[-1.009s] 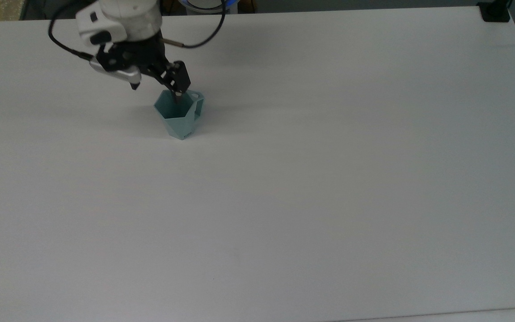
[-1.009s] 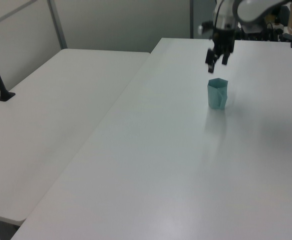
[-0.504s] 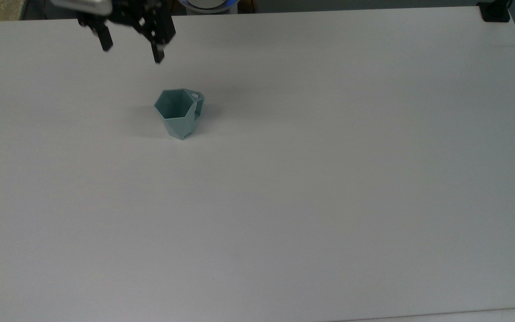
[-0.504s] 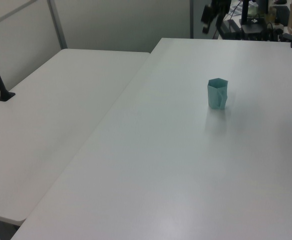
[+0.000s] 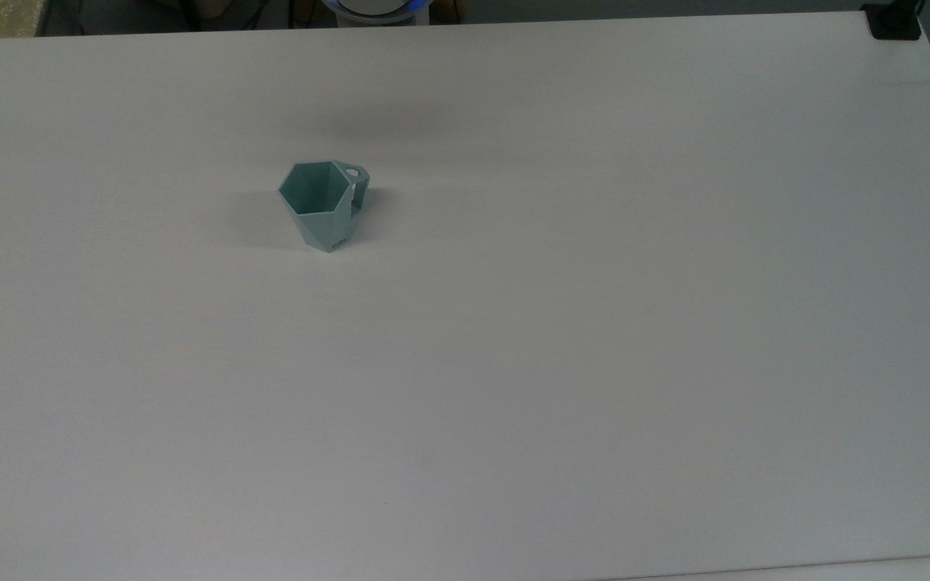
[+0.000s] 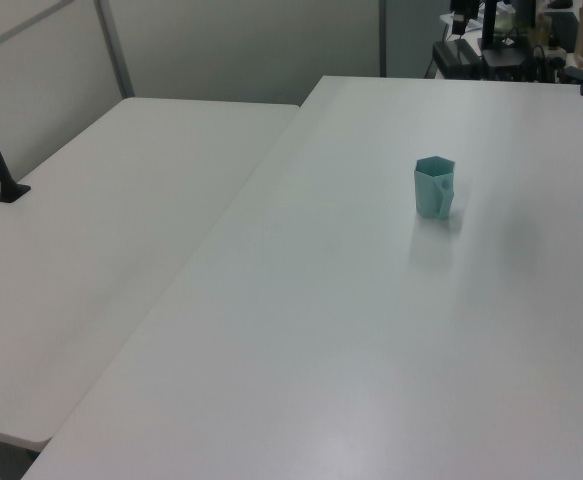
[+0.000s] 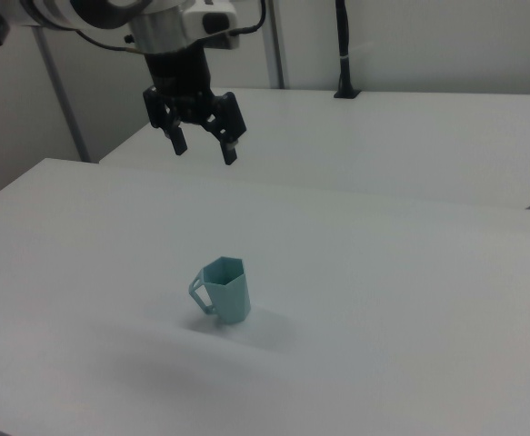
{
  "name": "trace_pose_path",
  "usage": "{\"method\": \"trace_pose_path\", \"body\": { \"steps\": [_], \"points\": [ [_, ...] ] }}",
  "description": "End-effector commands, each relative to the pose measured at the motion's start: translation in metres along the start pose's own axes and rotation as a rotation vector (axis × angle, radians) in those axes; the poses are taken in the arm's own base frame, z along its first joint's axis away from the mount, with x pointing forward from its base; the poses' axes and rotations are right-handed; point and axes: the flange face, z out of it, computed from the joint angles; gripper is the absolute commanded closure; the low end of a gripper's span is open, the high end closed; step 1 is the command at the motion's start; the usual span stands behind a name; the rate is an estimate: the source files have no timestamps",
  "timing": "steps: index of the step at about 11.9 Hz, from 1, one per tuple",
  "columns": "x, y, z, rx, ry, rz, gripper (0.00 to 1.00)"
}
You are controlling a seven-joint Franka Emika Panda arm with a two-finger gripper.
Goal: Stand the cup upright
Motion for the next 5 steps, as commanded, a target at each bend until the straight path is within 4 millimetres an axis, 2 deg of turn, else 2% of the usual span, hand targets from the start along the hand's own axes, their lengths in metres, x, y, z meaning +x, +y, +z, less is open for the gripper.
{"method": "trace_pose_path", "body": {
  "steps": [1, 5],
  "points": [
    [-0.0111, 0.0194, -0.0009, -0.002, -0.049, -0.068, 0.00],
    [-0.0102, 0.0144, 0.0069, -0.002, -0.067, -0.064, 0.00]
  ]
}}
